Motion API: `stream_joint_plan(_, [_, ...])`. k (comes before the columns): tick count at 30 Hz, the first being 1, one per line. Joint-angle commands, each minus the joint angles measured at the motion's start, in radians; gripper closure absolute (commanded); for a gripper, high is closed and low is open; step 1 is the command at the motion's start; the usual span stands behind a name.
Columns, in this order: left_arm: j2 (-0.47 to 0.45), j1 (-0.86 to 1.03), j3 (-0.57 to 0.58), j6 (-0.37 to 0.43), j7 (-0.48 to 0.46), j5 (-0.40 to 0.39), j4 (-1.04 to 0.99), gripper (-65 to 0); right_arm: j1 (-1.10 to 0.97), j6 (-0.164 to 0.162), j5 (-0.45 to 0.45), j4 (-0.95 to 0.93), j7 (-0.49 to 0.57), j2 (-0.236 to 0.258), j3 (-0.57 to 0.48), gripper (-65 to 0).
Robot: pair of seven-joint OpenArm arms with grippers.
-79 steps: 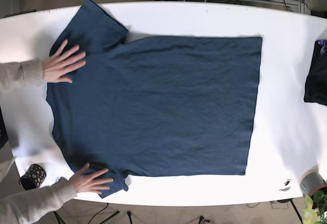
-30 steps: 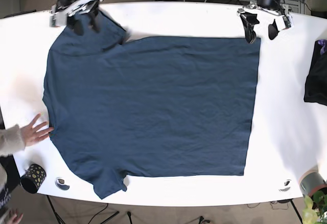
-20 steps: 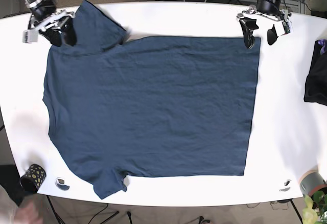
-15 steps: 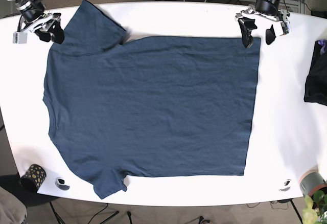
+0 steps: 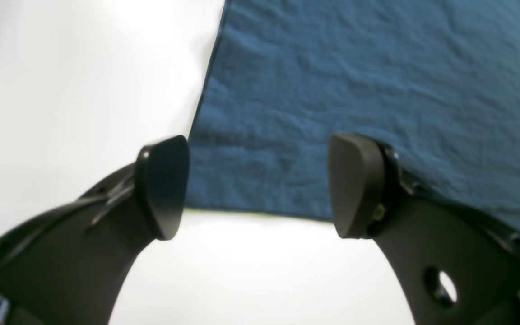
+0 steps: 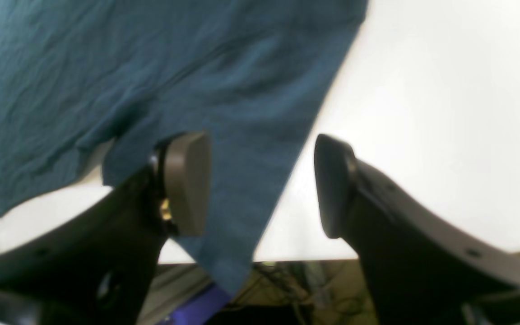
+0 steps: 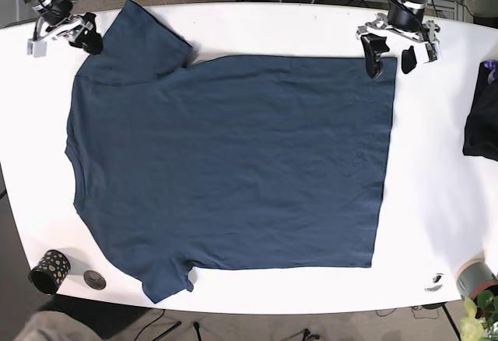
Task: Fold the T-shirt properly
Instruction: 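Move both grippers to the blue shirt's shoulder corners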
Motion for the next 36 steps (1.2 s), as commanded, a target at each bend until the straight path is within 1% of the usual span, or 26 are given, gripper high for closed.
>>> stream_joint_plan(1, [-0.004, -0.015, -0.004, -0.005, -0.017, -0.003, 0.017, -44.7, -0.017, 0.009, 0.018, 0.001, 0.005, 0.0, 0.003, -35.0])
stream_joint_plan(3, [-0.004, -0.02, -0.004, -0.005, 0.002, -0.003, 0.017, -44.6, -0.022, 0.009, 0.018, -0.011, 0.0, -0.007, -0.04, -35.0])
stream_joint_plan(6, [-0.004, -0.021, -0.004, -0.005, 0.006, -0.003, 0.017, -44.6, -0.023, 0.009, 0.017, -0.019, 0.0, -0.011, -0.069, -35.0])
stream_joint_plan(10, [-0.004, -0.021, -0.004, -0.005, 0.006, -0.003, 0.017, -44.6, -0.023, 0.007, 0.017, -0.045, 0.003, -0.036, -0.075, -35.0])
stream_joint_plan(12, [-0.004, -0.021, -0.004, -0.005, 0.006, -0.003, 0.017, -44.6, -0.023, 0.003, 0.015, -0.046, 0.005, -0.037, -0.075, -35.0])
stream_joint_plan(18, [-0.004, -0.021, -0.004, -0.005, 0.006, -0.002, 0.017, -44.6, -0.017, 0.009, -0.048, -0.039, 0.006, -0.037, -0.075, -35.0])
stream_joint_plan(21, [-0.004, -0.021, -0.004, -0.005, 0.006, -0.002, 0.017, -44.6, -0.017, 0.009, -0.068, -0.039, 0.001, -0.045, -0.077, -35.0])
stream_joint_plan(25, [-0.004, -0.032, -0.004, -0.005, 0.008, -0.002, 0.017, -44.6, -0.022, 0.009, -0.074, -0.039, 0.0, -0.074, -0.124, -34.9])
stream_joint_plan(27, [-0.004, -0.041, -0.006, -0.005, 0.008, -0.005, 0.017, -44.6, -0.022, 0.009, -0.071, -0.037, 0.0, -0.077, -0.137, -34.9])
stream_joint_plan(29, [-0.004, -0.041, -0.013, -0.005, 0.036, -0.009, 0.017, -44.7, -0.022, 0.007, -0.072, -0.037, 0.0, -0.082, -0.137, -34.9])
stream_joint_plan(31, [0.005, -0.046, -0.045, -0.005, 0.072, -0.018, 0.02, -44.7, -0.022, 0.007, -0.072, -0.037, 0.0, -0.082, -0.137, -34.7])
stream_joint_plan(32, [0.006, -0.058, -0.072, -0.005, 0.092, -0.038, 0.022, -44.7, -0.022, 0.007, -0.072, -0.037, 0.0, -0.082, -0.137, -33.9])
stream_joint_plan(34, [0.013, -0.084, -0.107, -0.005, 0.129, -0.089, 0.019, -44.7, -0.022, 0.007, -0.072, -0.037, 0.0, -0.082, -0.137, -29.6])
stream_joint_plan(36, [0.013, -0.11, -0.151, -0.005, 0.187, -0.146, 0.01, -44.7, -0.022, 0.007, -0.072, -0.037, 0.0, -0.082, -0.137, -20.8])
